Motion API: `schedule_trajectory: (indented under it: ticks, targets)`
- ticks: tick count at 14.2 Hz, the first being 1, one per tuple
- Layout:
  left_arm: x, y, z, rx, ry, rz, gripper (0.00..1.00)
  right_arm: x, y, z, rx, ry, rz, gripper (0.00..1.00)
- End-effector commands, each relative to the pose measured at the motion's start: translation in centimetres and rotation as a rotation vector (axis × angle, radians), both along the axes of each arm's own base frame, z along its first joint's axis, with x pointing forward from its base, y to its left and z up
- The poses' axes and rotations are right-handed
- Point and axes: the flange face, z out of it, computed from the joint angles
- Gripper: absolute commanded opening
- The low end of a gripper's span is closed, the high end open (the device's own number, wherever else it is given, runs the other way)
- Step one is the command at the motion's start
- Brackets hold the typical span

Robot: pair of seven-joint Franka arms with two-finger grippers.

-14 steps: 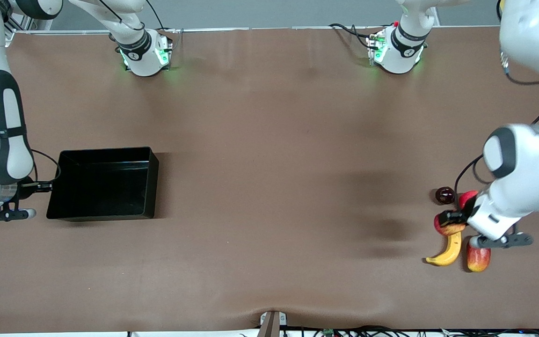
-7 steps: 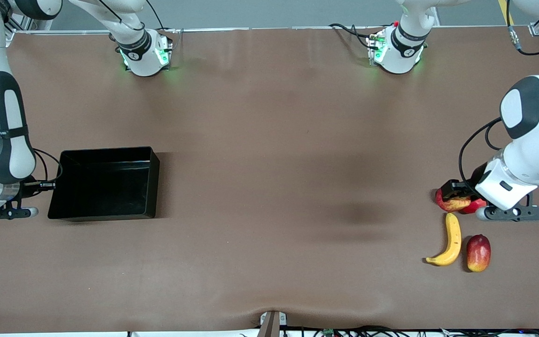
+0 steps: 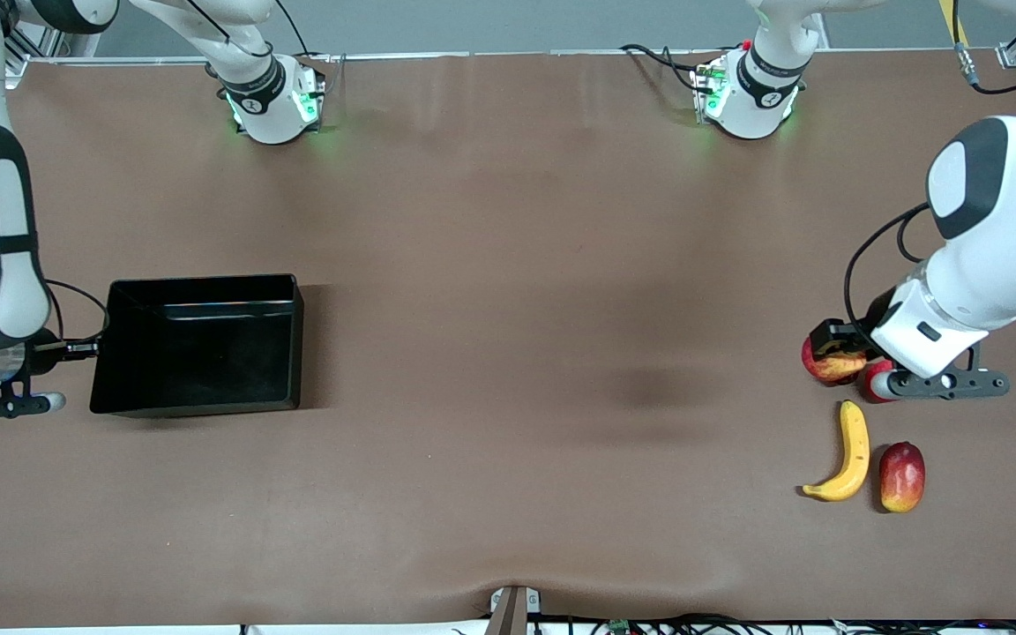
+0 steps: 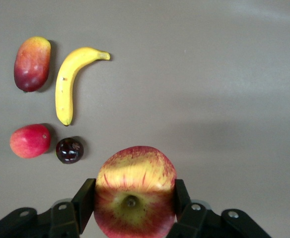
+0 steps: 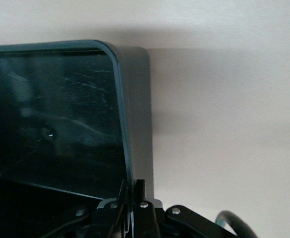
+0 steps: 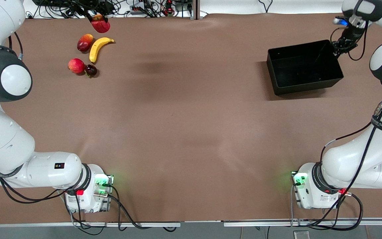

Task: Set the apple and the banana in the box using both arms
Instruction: 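Slide the black box toward the table middle with the right gripper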

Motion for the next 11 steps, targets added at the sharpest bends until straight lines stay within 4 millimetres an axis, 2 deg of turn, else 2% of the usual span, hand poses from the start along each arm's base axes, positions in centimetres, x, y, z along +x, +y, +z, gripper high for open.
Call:
schedule_trajectory:
  ticks: [1,5,7,11]
  targets:
    - [-1.3,-1.3,1.2,0.018,0.004,0.022,0.00,0.5,3.6,2.2,0.113,0.008,0.003,0.00]
    - [-2.0,-2.5,1.6,0.018,0.025,0.024,0.00,1.2,8.6,3.0,0.193,0.000,0.029,0.00]
    - [-2.2,-2.7,1.6,0.022,0.034,0.035,0.00,1.7,12.4,3.2,0.227,0.011,-0.004,0.00]
    - [-2.6,-3.7,1.7,0.019,0.040,0.026,0.00,2.0,23.0,3.8,0.183,0.051,-0.070,0.00]
